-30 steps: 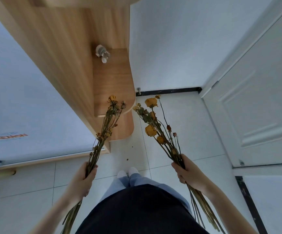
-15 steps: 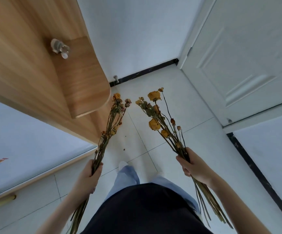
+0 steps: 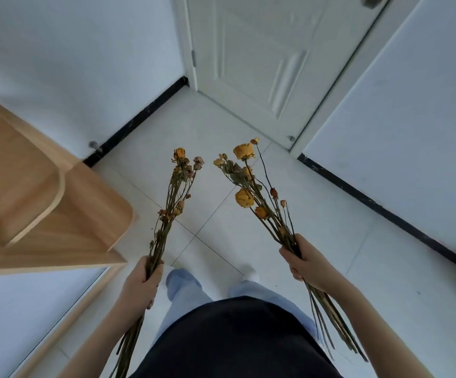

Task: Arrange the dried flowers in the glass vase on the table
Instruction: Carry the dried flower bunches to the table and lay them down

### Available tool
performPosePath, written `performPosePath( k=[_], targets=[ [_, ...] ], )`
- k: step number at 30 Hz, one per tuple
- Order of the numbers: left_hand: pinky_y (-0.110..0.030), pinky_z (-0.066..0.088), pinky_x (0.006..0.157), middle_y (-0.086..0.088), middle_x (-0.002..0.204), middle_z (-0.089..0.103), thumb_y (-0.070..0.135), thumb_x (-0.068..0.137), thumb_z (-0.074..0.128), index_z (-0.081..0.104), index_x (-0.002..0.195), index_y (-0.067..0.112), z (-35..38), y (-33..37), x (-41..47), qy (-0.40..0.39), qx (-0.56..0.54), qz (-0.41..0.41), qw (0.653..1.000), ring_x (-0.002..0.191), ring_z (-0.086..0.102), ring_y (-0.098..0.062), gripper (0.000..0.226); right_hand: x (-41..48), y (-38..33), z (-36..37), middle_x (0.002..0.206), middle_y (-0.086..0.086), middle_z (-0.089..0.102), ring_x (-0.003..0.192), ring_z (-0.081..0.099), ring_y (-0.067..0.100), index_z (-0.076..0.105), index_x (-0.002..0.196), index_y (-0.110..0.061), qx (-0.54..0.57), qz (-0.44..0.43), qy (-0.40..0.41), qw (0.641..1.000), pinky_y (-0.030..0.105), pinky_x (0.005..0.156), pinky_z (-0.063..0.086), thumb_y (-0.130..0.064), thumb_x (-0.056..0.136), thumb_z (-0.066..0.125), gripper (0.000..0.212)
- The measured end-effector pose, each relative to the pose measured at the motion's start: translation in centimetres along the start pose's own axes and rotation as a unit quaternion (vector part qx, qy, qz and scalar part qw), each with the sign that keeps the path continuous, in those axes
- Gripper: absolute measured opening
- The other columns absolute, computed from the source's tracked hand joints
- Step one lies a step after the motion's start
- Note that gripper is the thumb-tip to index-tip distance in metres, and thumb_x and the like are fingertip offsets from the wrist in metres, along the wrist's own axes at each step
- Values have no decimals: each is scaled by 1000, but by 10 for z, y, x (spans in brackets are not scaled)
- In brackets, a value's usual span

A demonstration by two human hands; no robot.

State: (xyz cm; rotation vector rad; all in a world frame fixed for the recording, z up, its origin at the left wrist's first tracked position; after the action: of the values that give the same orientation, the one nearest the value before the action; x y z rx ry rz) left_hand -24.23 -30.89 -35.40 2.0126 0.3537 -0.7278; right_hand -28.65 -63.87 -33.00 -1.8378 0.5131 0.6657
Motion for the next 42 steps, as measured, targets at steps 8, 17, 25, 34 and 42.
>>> performPosePath(
  k=[8, 17, 25, 34, 42],
  targets=[
    [-24, 34, 35, -8, 61, 43, 14, 96, 45, 49, 96, 7, 122, 87, 13, -123, 95, 87, 984, 41, 37, -16, 8, -73, 88, -86, 64, 5, 40, 54, 36, 17, 43, 99, -3, 98, 60, 148, 982, 27, 50, 39, -22, 95, 49, 20],
    [-23, 30, 34, -3, 53, 39, 18, 96, 46, 48, 95, 7, 233, 180, 38, -290, 227, 182, 912, 35, 33, -11, 11, -140, 172, -105, 61, 3, 44, 49, 40, 13, 44, 94, -5, 215, 139, 286, 923, 26, 50, 42, -24, 94, 50, 20],
    [-22, 31, 33, 1, 50, 38, 21, 95, 46, 48, 96, 1, 342, 254, 67, -384, 304, 222, 843, 33, 33, -7, 19, -147, 200, -125, 61, 2, 47, 48, 43, 11, 45, 90, -11, 295, 202, 372, 857, 24, 49, 45, -23, 94, 50, 13],
    [-24, 33, 37, -6, 63, 42, 21, 95, 46, 49, 102, 2, 462, 338, 80, -487, 371, 218, 760, 43, 35, -13, 21, -164, 215, -166, 58, 3, 45, 44, 42, 8, 43, 91, -9, 401, 243, 474, 745, 24, 46, 42, -17, 94, 51, 12],
    [-23, 33, 36, -4, 62, 43, 21, 95, 47, 50, 102, 4, 562, 355, 54, -535, 415, 224, 701, 42, 35, -11, 18, -186, 251, -186, 57, 1, 45, 43, 41, 8, 43, 88, -12, 451, 256, 519, 680, 26, 47, 42, -18, 94, 50, 11]
  ],
)
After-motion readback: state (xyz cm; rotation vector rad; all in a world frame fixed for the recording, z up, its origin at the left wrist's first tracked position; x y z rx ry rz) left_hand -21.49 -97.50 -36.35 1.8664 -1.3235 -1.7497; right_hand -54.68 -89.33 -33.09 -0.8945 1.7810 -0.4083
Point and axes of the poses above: each hand's wrist, its own x-axis towards the middle knuckle, its own z-axis out of the palm, y = z × x, the point moved 2 cm from there along x, towards the middle knuckle
